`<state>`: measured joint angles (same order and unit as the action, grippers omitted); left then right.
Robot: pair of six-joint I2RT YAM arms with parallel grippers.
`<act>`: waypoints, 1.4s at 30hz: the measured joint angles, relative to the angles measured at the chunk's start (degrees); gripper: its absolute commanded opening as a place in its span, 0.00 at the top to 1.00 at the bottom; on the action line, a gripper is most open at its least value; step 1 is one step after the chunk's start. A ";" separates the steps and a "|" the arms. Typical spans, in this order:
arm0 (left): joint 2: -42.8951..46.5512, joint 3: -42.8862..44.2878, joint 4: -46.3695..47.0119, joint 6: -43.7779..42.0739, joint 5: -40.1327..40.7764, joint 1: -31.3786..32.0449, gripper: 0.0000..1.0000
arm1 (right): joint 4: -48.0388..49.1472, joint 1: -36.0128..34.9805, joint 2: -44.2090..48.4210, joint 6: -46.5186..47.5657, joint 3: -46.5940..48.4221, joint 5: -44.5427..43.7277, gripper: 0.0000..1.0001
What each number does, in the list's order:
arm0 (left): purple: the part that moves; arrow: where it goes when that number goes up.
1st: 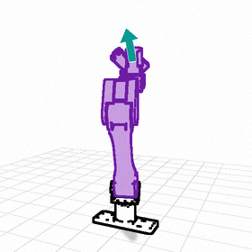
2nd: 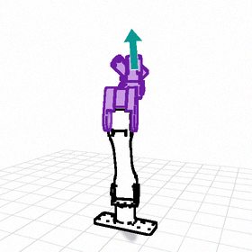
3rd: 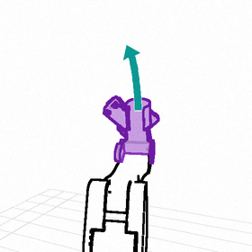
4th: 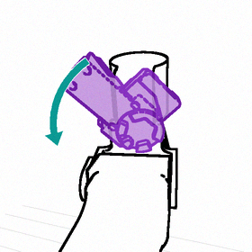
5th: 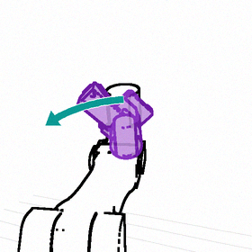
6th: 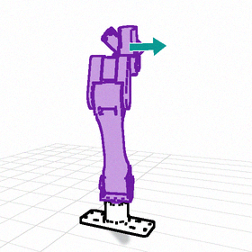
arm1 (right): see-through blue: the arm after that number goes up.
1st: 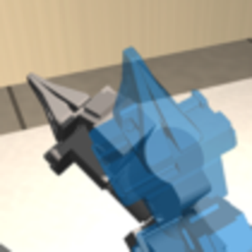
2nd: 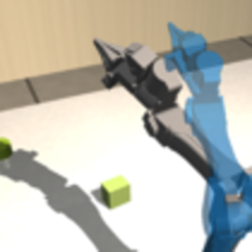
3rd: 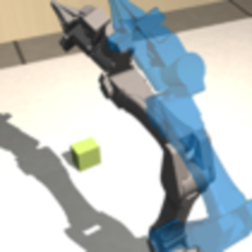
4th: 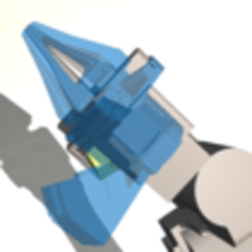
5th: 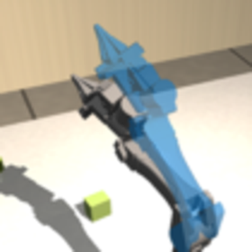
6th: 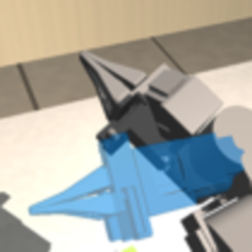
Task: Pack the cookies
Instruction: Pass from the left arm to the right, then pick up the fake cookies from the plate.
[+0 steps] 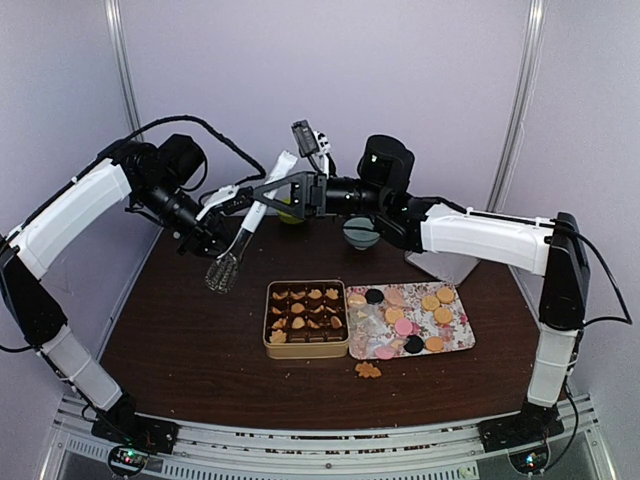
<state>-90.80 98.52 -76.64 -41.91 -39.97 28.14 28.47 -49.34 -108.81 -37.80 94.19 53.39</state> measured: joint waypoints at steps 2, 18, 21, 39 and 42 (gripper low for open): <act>0.13 -0.24 -0.02 -0.17 0.26 0.00 1.00 | -1.18 0.26 -0.33 0.13 1.05 1.16 0.53; 0.28 -0.63 -2.95 1.11 0.50 0.00 0.59 | -4.63 1.49 -1.11 4.96 1.95 4.28 0.70; 0.28 -0.63 -1.99 1.20 2.23 0.00 0.44 | -4.74 1.97 0.09 4.33 -0.85 3.76 0.71; 1.79 -3.72 8.55 11.23 20.87 -4.09 0.02 | -18.12 6.25 20.65 19.85 -22.47 -16.55 0.73; 2.51 -4.09 10.25 13.62 23.58 -6.93 0.02 | -21.97 6.36 26.21 24.46 -27.41 -24.52 0.72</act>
<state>-88.29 94.43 -66.39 -28.29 -16.38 21.21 6.50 -42.98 -82.61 -13.34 66.78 28.86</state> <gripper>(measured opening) 0.975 0.274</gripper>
